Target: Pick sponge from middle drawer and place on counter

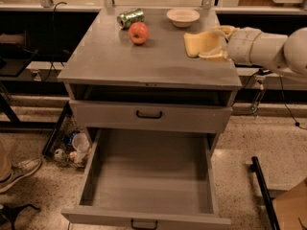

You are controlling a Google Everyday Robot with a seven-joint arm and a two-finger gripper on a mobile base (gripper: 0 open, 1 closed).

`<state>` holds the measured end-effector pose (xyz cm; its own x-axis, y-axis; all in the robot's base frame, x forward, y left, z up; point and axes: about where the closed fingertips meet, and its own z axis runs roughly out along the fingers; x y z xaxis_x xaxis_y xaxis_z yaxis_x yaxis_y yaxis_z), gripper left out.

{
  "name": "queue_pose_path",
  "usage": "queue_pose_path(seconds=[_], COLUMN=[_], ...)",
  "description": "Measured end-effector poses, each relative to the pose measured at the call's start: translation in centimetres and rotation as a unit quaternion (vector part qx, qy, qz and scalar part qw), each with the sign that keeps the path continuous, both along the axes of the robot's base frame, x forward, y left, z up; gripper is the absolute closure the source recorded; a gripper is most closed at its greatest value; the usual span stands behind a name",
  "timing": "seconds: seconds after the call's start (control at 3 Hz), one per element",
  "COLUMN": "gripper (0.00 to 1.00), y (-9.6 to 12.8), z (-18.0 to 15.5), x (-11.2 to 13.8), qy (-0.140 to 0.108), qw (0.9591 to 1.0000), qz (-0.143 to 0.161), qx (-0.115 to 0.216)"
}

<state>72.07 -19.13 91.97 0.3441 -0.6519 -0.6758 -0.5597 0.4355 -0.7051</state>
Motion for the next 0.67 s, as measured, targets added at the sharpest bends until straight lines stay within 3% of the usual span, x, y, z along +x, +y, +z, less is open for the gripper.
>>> queue_pose_path(seconds=[0.67], gripper=[1.00], y=[2.9], z=[-0.6], x=[6.0], qy=[0.036], qw=[0.9990], qz=[0.014], qx=[0.022])
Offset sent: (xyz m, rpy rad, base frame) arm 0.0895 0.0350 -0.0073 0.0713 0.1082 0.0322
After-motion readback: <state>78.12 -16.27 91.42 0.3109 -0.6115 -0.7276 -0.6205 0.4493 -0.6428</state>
